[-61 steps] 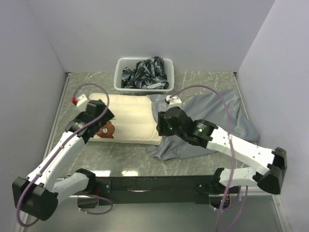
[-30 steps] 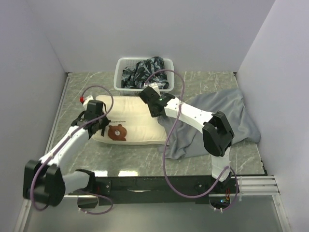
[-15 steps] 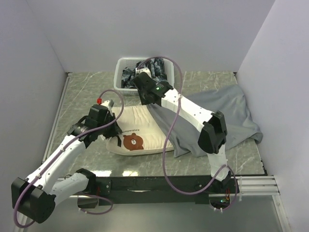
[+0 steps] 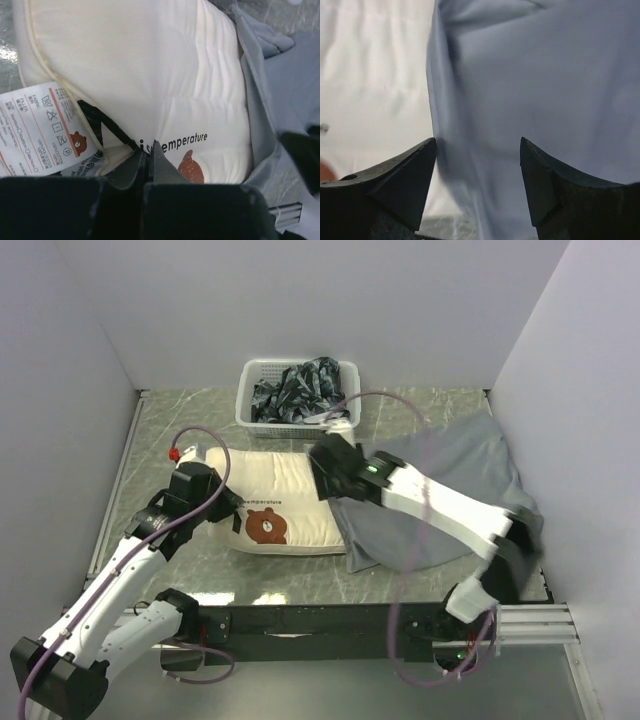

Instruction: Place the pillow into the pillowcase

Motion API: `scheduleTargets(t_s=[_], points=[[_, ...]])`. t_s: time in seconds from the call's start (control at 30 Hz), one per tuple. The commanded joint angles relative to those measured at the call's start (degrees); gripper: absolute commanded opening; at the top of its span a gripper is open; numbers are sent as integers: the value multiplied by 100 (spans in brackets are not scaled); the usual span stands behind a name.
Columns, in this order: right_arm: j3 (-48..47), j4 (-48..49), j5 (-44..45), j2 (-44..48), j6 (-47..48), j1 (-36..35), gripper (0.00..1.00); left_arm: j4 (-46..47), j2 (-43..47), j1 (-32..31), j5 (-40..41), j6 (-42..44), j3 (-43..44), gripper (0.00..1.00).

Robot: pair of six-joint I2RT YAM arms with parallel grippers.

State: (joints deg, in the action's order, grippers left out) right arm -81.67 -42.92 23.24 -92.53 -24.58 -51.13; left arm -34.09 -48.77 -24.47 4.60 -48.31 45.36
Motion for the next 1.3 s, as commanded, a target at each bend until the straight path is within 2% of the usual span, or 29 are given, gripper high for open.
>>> scheduleTargets(t_s=[0.0, 0.1, 0.27, 0.37, 0.47, 0.6, 0.77, 0.8, 0.87, 0.9, 0.97, 1.0, 1.1, 1.17, 1.27], points=[[1124, 345, 645, 1866, -837, -335, 74, 429, 149, -23, 427, -529, 87, 1], [2179, 459, 559, 2667, -1504, -905, 71, 482, 149, -23, 463, -600, 148, 1], [3629, 898, 366, 3092, -2708, -1890, 65, 508, 26, -23, 384, -503, 236, 1], [3860, 1189, 382, 2794, -3016, -2207, 64, 499, 26, -23, 384, -486, 227, 1], [3878, 1075, 619, 2137, -3237, -2287, 64, 412, 70, -23, 436, -425, 280, 1], [3869, 1048, 1015, 1608, -3395, -2287, 73, 333, 122, -32, 472, -337, 333, 1], [3702, 882, 1586, 967, -3668, -2287, 75, 288, 140, -32, 542, -284, 306, 1], [3641, 908, 1656, 887, -3625, -2296, 71, 315, 140, -32, 524, -266, 263, 1], [3343, 925, 1666, 694, -3414, -2322, 52, 411, 149, -32, 454, -249, 210, 1], [3194, 838, 1666, 640, -3335, -2348, 27, 429, 140, -32, 428, -257, 184, 1], [2640, 750, 1674, 552, -3045, -2611, 3, 481, 123, -32, 340, -249, 166, 1], [2447, 750, 1648, 543, -2922, -2708, 0, 491, 114, -32, 322, -240, 131, 1], [1595, 522, 1551, 517, -2465, -3112, 0, 552, 122, -32, 217, -179, 104, 1], [883, 102, 1709, 586, -2201, -3148, 0, 474, 114, -40, 129, -108, 174, 1], [66, -23, 1832, 894, -1517, -3079, 0, 280, 140, -93, 146, 41, 358, 1]])
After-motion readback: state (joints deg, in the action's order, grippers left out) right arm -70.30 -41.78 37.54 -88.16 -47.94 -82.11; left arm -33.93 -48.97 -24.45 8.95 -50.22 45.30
